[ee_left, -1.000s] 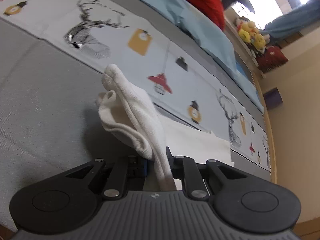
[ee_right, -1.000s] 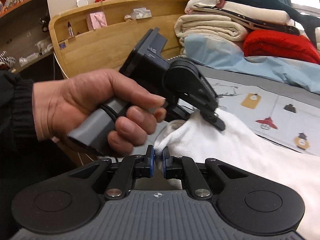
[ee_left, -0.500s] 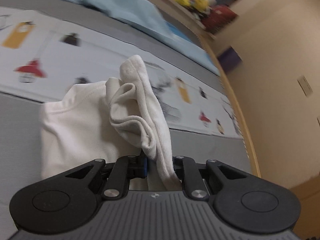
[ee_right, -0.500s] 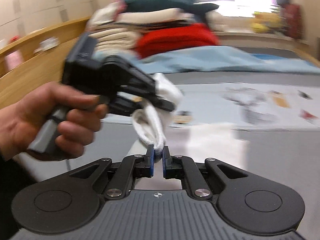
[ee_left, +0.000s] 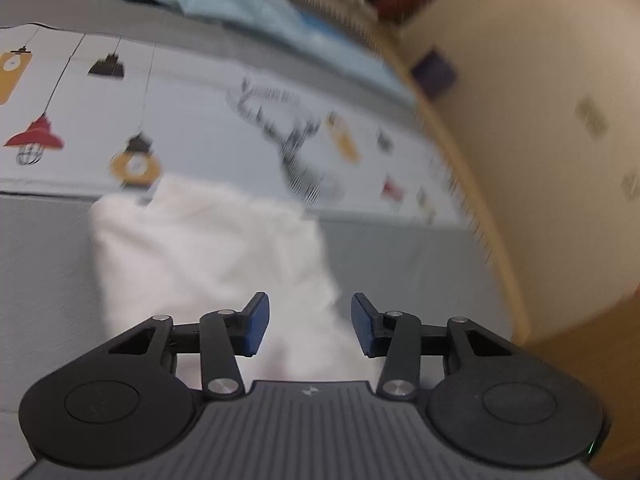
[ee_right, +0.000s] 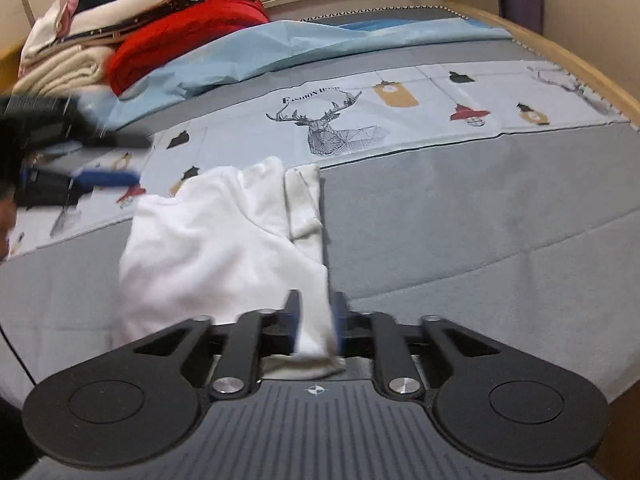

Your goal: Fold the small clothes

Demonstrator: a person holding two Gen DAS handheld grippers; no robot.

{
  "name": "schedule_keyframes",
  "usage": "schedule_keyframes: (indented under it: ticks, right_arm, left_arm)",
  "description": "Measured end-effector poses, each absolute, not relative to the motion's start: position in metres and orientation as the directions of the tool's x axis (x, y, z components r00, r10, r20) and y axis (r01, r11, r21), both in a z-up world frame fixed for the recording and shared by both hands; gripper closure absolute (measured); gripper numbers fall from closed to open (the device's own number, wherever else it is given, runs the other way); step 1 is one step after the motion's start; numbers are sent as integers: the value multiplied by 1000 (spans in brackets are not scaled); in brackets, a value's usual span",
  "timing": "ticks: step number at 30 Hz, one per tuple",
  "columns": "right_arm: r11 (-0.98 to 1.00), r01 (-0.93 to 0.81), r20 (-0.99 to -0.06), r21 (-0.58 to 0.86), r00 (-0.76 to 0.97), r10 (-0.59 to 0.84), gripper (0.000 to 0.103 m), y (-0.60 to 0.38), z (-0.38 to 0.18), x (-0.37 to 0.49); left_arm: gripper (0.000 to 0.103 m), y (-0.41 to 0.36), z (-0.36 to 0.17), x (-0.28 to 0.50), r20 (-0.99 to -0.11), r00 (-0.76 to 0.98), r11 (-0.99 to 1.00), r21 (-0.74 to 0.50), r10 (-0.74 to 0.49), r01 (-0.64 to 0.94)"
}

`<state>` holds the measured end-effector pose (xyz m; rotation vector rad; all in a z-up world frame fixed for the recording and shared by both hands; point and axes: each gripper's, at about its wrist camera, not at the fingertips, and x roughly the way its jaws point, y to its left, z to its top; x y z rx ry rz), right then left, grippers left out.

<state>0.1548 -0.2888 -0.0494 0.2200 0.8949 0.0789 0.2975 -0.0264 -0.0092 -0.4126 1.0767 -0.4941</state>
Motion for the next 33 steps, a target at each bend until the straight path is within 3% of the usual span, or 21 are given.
schedule_keyframes:
  ticks: [1, 7, 8, 9, 10, 12, 15, 20, 24, 26, 31, 33]
  right_arm:
    - [971, 42, -772, 236, 615, 161, 51, -290, -56, 156]
    - [949, 168, -831, 268, 539, 140, 55, -295, -91, 177]
    - [945, 184, -839, 270, 527, 137, 61, -295, -95, 180]
    - [938, 189, -841, 290, 517, 156, 82, -295, -99, 182]
    - [932, 188, -840, 309, 513, 175, 92, -295, -102, 183]
    - [931, 190, -832, 311, 528, 170, 99, -295, -99, 182]
    - [907, 258, -849, 334, 501, 170, 100, -306, -94, 177]
    - [926, 242, -886, 290, 433, 164, 100, -306, -85, 170]
    - [951, 170, -872, 260, 464, 155, 96, -302, -63, 184]
    - [967, 106, -832, 234, 536, 142, 95, -300, -43, 195]
    - [964, -42, -743, 263, 629, 230, 67, -294, -17, 233]
    - [963, -72, -729, 261, 639, 245, 66, -287, -22, 248]
  left_arm:
    - [57, -26, -14, 295, -748, 359, 829, -523, -558, 198]
    - [59, -24, -44, 268, -819, 206, 828, -463, -536, 316]
    - [59, -26, -52, 262, -840, 180, 834, -437, -512, 336]
    - [59, -30, -64, 257, -872, 145, 846, -393, -467, 361]
    - [62, -35, -75, 253, -899, 118, 856, -351, -421, 380]
    - [63, -45, -97, 246, -944, 74, 863, -259, -320, 434]
    - [62, -44, -100, 246, -942, 74, 857, -262, -327, 444]
    - [62, -23, -86, 254, -887, 135, 845, -361, -442, 393]
    - [66, -25, -109, 251, -937, 76, 854, -276, -342, 442]
    - [66, -22, -104, 254, -927, 81, 844, -295, -367, 447]
    - [66, 21, -79, 276, -842, 195, 848, -439, -503, 297]
    - [66, 32, -79, 281, -843, 214, 860, -436, -493, 263]
